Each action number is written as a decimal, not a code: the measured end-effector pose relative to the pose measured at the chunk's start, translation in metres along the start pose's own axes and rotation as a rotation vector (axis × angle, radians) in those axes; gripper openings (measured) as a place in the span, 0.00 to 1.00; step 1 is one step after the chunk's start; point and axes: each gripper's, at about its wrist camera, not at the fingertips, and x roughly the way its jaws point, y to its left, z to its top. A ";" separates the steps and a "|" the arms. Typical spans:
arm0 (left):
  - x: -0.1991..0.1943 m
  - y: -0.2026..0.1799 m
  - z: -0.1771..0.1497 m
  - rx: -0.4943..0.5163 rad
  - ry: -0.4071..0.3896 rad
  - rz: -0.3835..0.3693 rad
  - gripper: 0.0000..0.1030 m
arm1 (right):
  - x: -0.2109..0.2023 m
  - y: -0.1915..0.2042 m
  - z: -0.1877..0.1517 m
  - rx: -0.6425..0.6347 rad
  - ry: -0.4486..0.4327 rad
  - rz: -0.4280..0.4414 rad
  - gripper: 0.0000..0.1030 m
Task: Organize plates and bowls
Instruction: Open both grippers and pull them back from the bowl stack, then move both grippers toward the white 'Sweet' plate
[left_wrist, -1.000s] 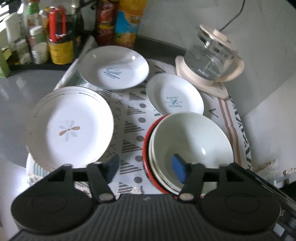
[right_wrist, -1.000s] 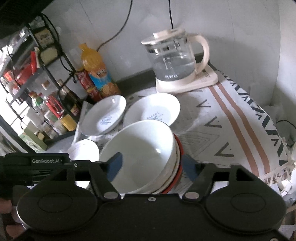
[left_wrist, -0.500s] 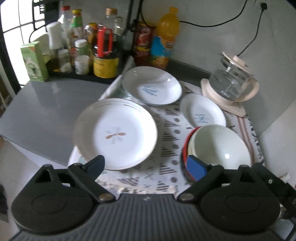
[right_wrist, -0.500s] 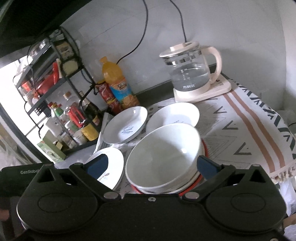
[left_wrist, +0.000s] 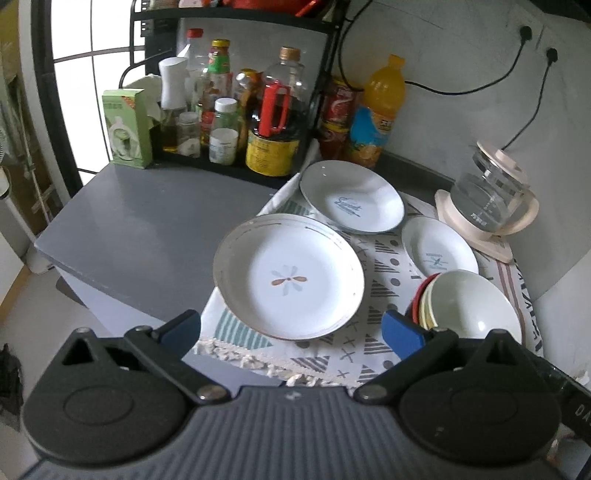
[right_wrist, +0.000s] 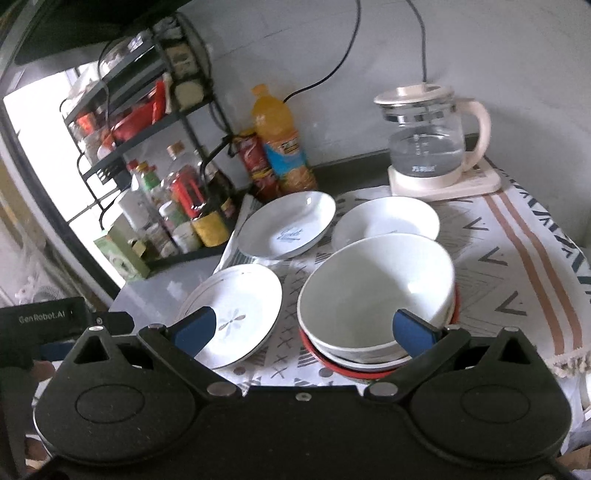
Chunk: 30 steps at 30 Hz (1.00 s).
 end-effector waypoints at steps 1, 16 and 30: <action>0.000 0.004 0.000 -0.007 0.001 0.000 1.00 | 0.002 0.003 0.000 -0.003 0.008 0.003 1.00; 0.025 0.047 0.016 -0.064 0.030 0.021 1.00 | 0.045 0.046 0.010 -0.098 0.088 0.026 1.00; 0.079 0.065 0.063 -0.032 0.085 -0.035 0.99 | 0.097 0.068 0.033 -0.088 0.129 -0.023 0.97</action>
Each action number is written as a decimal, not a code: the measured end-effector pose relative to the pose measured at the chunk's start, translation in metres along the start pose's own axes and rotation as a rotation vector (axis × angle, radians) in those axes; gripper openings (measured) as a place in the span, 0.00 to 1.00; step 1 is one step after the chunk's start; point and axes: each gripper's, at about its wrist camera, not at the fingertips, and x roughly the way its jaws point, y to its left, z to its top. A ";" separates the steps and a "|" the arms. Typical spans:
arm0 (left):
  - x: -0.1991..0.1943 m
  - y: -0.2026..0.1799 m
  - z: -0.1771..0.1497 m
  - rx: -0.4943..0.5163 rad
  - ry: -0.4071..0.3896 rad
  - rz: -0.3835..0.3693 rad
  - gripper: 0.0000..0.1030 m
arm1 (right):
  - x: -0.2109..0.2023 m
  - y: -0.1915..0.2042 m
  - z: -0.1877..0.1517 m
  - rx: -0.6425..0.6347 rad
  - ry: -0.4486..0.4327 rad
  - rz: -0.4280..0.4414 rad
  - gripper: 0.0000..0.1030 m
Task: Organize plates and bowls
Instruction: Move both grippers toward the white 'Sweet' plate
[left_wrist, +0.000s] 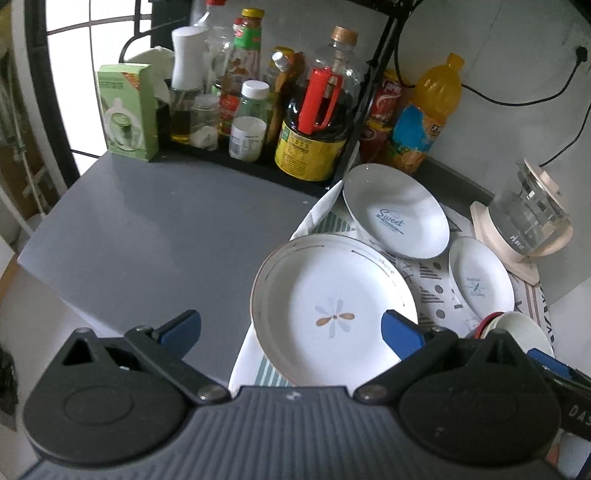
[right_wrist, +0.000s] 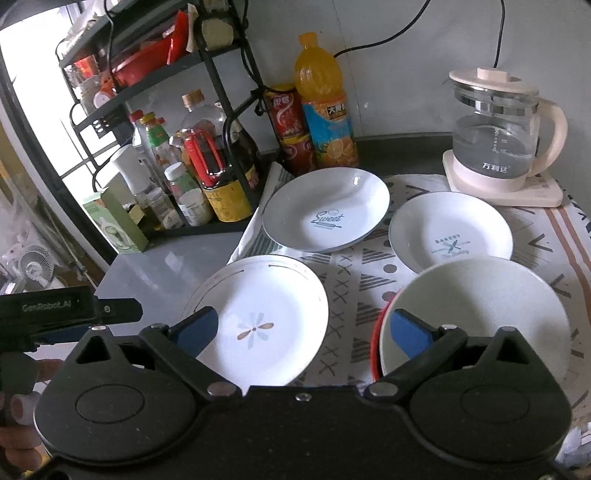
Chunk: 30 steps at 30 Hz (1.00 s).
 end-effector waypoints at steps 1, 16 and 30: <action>0.003 0.001 0.003 0.005 0.004 -0.008 0.99 | 0.004 0.001 0.002 0.004 0.000 -0.004 0.97; 0.064 -0.006 0.066 0.089 0.029 -0.137 0.95 | 0.054 0.007 0.030 0.076 -0.003 -0.091 0.85; 0.123 -0.026 0.104 0.137 0.064 -0.224 0.69 | 0.095 -0.012 0.047 0.260 -0.030 -0.149 0.76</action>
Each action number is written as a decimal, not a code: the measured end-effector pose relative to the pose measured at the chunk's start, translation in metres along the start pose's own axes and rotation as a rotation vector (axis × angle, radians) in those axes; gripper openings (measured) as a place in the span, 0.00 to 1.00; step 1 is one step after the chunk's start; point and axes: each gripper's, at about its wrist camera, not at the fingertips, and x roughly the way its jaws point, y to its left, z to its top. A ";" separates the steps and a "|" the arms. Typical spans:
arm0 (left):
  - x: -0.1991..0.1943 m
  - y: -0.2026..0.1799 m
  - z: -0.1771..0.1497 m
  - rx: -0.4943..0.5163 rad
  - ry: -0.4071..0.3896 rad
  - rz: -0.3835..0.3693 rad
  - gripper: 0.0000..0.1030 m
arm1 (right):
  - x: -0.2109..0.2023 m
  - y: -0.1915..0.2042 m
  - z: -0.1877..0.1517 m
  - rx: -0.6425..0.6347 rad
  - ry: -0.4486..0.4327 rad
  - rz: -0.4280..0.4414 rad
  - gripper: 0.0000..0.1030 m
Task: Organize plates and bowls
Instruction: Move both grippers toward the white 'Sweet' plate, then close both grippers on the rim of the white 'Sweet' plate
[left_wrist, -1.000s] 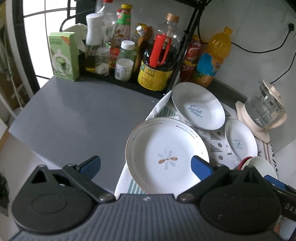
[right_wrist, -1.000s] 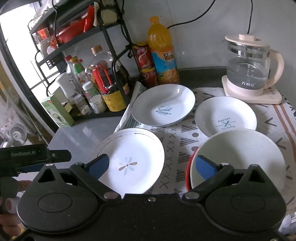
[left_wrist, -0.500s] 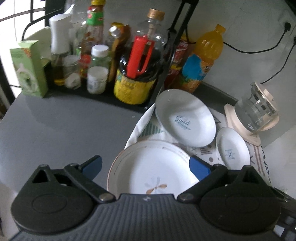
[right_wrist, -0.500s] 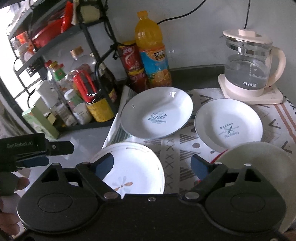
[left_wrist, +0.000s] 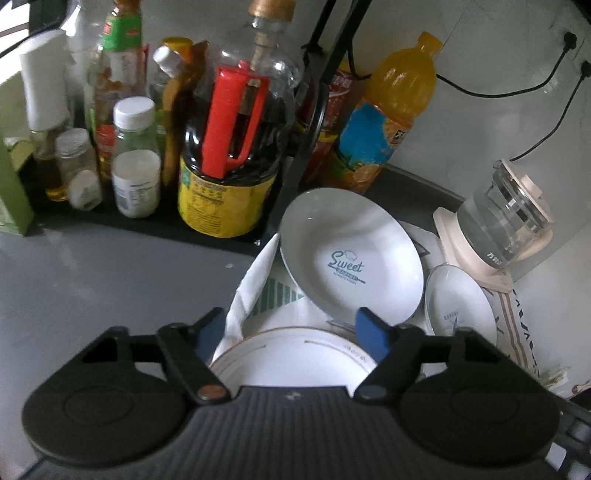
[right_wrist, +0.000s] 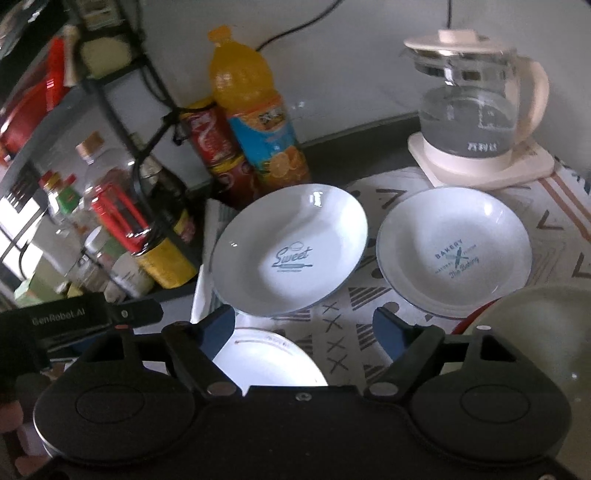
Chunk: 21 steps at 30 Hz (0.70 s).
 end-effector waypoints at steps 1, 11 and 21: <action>0.005 0.000 0.002 -0.004 0.007 -0.004 0.66 | 0.005 -0.002 0.001 0.020 0.006 -0.007 0.73; 0.053 -0.004 0.015 -0.009 0.053 -0.026 0.47 | 0.044 -0.003 0.008 0.065 0.049 -0.047 0.61; 0.093 0.001 0.023 0.000 0.110 -0.020 0.38 | 0.091 -0.008 0.015 0.122 0.123 -0.078 0.53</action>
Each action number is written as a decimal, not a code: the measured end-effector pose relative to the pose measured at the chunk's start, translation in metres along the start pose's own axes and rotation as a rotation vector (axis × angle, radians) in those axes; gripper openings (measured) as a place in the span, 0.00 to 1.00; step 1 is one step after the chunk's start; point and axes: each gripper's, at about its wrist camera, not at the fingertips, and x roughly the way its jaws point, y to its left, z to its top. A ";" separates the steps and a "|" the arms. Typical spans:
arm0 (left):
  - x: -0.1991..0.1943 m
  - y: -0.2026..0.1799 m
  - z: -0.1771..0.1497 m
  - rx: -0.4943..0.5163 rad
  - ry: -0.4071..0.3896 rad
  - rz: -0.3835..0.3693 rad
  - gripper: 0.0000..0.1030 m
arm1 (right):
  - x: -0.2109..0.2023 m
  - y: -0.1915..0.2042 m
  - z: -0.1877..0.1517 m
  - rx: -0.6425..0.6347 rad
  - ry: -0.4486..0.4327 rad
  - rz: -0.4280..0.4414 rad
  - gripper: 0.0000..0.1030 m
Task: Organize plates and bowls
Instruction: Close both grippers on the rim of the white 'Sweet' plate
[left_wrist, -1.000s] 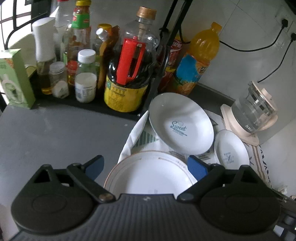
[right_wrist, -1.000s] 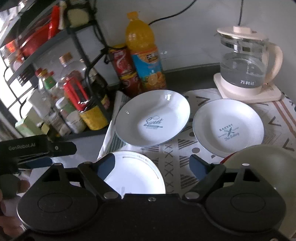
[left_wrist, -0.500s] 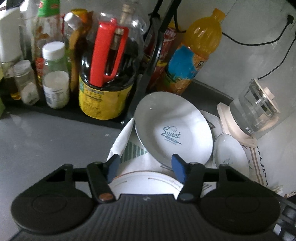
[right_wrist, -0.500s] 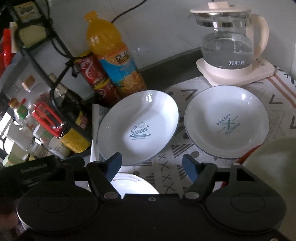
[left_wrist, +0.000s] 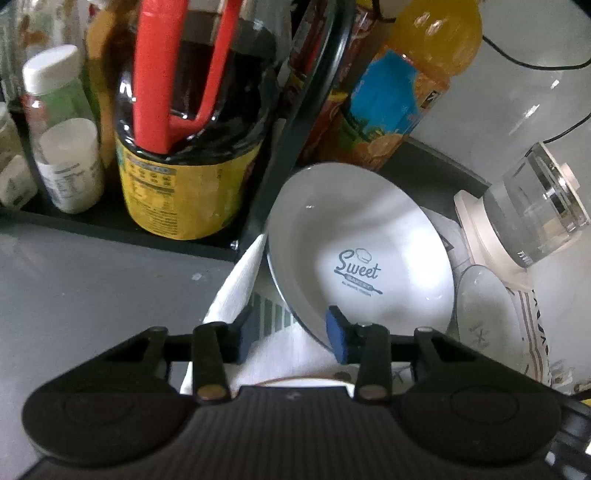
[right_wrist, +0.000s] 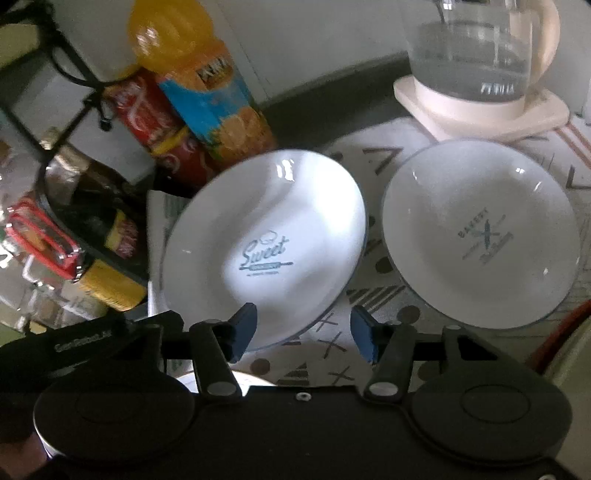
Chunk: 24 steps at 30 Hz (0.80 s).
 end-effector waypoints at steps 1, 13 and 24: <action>0.002 0.000 0.001 0.002 0.003 0.000 0.38 | 0.004 -0.001 0.001 0.004 0.006 -0.003 0.52; 0.029 -0.002 -0.002 0.020 0.042 -0.019 0.23 | 0.030 -0.006 0.004 0.022 0.041 -0.030 0.30; 0.040 -0.002 -0.003 -0.012 0.037 -0.039 0.16 | 0.046 -0.005 0.005 0.023 0.047 -0.045 0.23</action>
